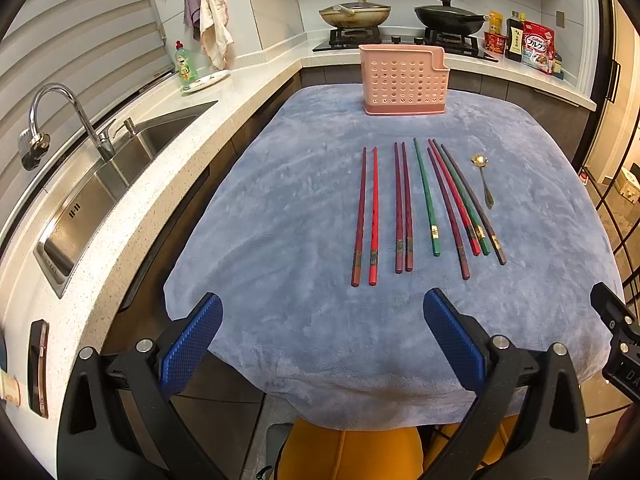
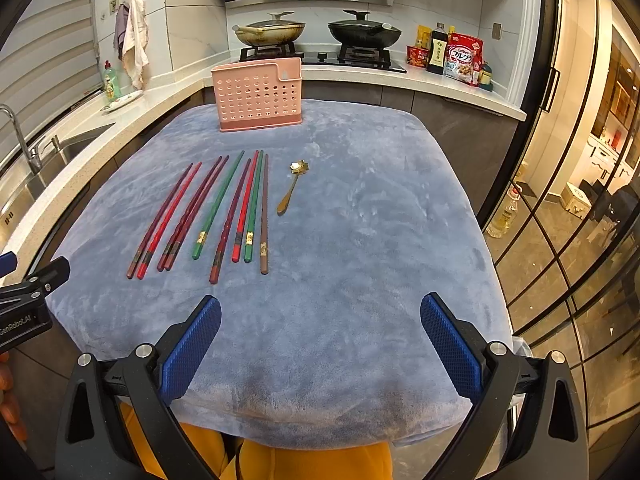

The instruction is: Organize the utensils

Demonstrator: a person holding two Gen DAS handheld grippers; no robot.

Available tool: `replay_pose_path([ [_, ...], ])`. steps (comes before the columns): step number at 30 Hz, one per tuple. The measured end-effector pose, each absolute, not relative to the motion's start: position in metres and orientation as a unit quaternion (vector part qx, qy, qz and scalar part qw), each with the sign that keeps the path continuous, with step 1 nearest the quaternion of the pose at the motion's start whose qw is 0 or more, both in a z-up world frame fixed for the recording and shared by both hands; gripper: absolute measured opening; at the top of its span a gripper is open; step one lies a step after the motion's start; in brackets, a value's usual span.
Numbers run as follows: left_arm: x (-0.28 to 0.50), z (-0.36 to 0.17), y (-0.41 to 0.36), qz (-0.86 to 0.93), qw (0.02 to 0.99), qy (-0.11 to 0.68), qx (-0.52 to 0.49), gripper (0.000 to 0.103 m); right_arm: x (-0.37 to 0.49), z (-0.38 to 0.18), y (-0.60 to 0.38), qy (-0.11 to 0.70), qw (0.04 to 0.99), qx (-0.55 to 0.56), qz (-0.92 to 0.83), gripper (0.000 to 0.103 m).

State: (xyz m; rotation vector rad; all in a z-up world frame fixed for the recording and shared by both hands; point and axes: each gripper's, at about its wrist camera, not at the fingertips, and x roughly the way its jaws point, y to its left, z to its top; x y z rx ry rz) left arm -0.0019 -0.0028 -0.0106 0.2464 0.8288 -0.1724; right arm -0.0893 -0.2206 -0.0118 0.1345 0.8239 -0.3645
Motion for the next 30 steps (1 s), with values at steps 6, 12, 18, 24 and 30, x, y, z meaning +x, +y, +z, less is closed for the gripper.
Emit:
replay_pose_path([
  [6,-0.0026,-0.0112,-0.003,-0.083,0.904,0.401,0.12,0.096,-0.0891,-0.0133,-0.2203,0.399,0.898,0.064,-0.174,0.096],
  [12,-0.0022,-0.0113,-0.0029,-0.083,0.904,0.402,0.12,0.096,-0.0882,-0.015,-0.2203,0.399,0.898,0.064,-0.174,0.096],
  [18,-0.0019,-0.0112,-0.003,-0.083,0.905,0.4,0.122,0.096,-0.0883,-0.016,-0.2208,0.4,0.897,0.066,-0.176,0.096],
  [24,-0.0017,-0.011,-0.0026,-0.083,0.905,0.401,0.12,0.096,-0.0881,-0.0164,-0.2212,0.399,0.898,0.066,-0.175,0.096],
  [30,-0.0018,-0.0111,-0.0031,-0.083,0.905,0.4,0.121,0.096,-0.0883,-0.0164,-0.2206,0.4,0.897,0.066,-0.175,0.096],
])
